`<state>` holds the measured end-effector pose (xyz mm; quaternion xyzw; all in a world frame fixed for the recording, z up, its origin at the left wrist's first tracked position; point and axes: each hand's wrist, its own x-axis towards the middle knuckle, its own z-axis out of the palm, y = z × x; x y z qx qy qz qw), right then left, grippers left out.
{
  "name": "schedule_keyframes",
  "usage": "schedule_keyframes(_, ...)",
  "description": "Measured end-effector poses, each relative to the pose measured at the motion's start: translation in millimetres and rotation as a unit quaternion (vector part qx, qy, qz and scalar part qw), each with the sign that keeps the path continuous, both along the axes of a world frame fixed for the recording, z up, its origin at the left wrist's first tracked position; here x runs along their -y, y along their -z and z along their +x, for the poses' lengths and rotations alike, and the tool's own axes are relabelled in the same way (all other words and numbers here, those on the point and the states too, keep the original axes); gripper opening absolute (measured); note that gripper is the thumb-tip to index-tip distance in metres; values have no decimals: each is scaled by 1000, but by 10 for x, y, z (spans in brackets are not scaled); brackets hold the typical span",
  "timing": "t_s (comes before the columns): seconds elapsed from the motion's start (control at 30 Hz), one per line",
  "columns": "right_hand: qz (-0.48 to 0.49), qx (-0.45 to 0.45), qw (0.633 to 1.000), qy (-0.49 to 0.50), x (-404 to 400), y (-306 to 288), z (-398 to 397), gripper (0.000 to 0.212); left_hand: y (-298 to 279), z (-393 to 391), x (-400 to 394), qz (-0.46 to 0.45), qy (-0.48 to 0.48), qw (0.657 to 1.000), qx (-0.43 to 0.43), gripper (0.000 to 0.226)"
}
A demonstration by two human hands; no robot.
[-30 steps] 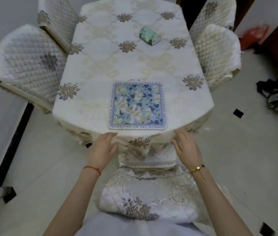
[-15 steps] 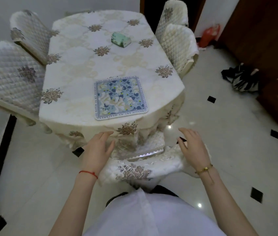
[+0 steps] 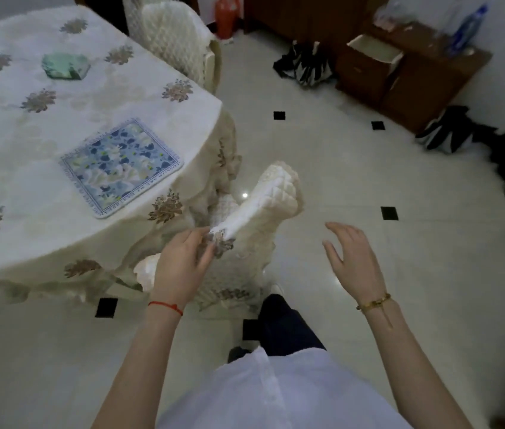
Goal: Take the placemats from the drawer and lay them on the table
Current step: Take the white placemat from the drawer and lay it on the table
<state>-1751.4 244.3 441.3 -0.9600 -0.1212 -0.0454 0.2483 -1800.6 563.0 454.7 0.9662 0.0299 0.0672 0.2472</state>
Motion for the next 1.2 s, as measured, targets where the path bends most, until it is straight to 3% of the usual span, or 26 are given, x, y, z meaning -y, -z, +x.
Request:
schedule_keyframes(0.27, 18, -22, 992, 123, 997, 154, -502, 34, 39, 308, 881, -9, 97, 995, 0, 29)
schedule_keyframes(0.47, 34, -42, 982, 181, 1822, 199, -282, 35, 49, 844, 1815, -21, 143, 990, 0, 27)
schedule_keyframes(0.7, 18, -34, 981, 189, 2879, 52, 510, 35, 104, 1601, 2813, -39, 135, 990, -7, 29)
schedule_keyframes(0.93, 24, -60, 981, 185, 3354, 193, 1509, 35, 262, 2484, 3289, -41, 109, 992, -43, 30)
schedule_keyframes(1.2, 26, -81, 978, 189, 3684, 393, 3225, 35, 427, 4255, 3563, -31, 85, 994, -58, 29)
